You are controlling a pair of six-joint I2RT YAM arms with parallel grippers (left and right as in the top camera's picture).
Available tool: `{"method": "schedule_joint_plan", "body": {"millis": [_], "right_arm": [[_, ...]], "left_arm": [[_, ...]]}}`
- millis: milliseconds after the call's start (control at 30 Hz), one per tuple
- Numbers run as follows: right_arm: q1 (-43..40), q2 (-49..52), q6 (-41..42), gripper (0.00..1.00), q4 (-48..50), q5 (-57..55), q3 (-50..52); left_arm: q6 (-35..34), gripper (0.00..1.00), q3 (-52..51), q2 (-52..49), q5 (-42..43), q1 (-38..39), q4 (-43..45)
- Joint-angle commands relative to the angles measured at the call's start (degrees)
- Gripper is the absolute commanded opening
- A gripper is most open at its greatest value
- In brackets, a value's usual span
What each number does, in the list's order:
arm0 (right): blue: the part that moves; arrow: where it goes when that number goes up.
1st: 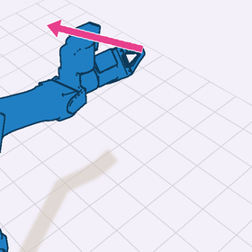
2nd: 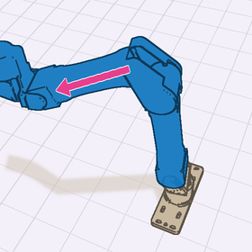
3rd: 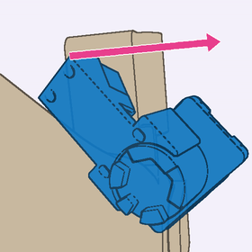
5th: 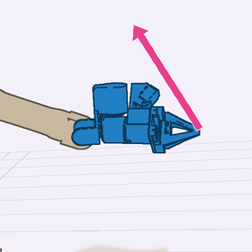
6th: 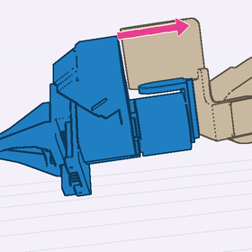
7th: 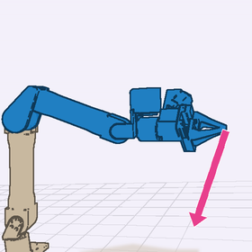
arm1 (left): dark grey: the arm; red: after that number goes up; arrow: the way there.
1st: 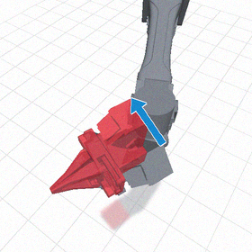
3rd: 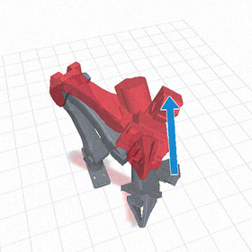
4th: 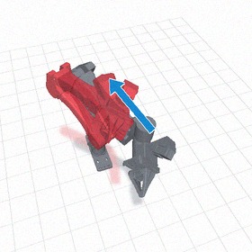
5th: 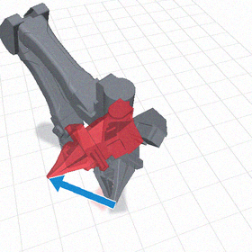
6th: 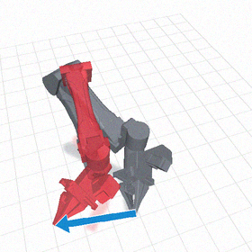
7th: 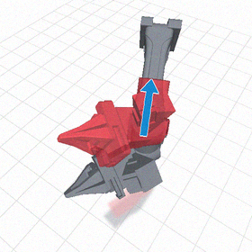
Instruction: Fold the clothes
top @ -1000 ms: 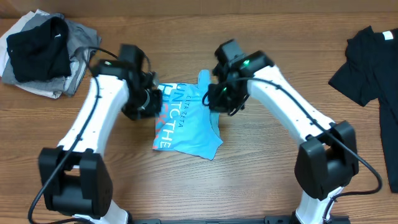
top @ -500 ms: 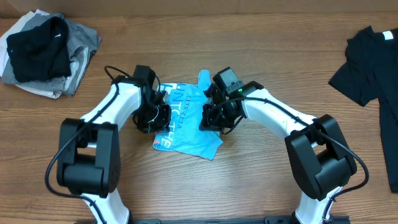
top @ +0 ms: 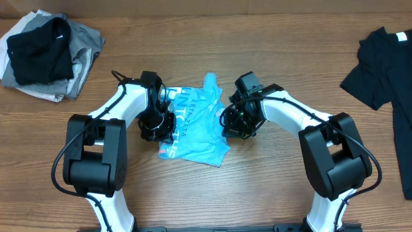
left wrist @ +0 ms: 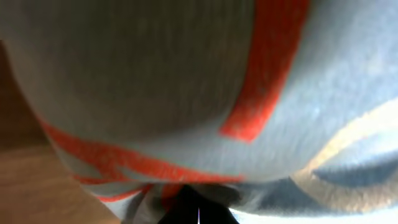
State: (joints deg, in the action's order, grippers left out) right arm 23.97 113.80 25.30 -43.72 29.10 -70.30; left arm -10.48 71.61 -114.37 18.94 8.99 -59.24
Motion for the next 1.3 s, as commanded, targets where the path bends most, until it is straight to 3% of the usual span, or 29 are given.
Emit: {"method": "schedule_joint_plan", "body": {"millis": [0, 300, 500, 667, 900, 1267], "right_arm": [[-0.3, 0.8, 0.5, 0.04, -0.2, -3.5, 0.6], [-0.2, -5.4, 1.0, 0.04, -7.7, -6.6, -5.2], [3.0, -9.8, -6.1, 0.04, -6.4, 6.4, -6.2], [7.3, -8.3, -6.0, 0.04, -2.2, 7.2, -5.3], [11.0, -4.0, 0.3, 0.04, 7.8, 6.4, -2.6], [8.7, 6.7, 0.5, 0.04, 6.1, 0.3, -2.4]], "left_arm": [[-2.6, 0.04, -2.1, -3.7, -10.6, -1.9, -2.1], [-2.6, 0.04, -2.1, -3.7, -10.3, -2.4, -1.7], [-2.9, 0.04, -2.1, -3.7, -9.9, -2.3, -0.6], [-2.8, 0.04, -2.1, -3.7, -8.5, -2.3, -0.4], [-2.8, 0.04, -2.1, -3.7, -8.4, -2.3, -0.3], [-2.9, 0.04, -2.1, -3.7, -10.0, -2.4, -0.6]]}}
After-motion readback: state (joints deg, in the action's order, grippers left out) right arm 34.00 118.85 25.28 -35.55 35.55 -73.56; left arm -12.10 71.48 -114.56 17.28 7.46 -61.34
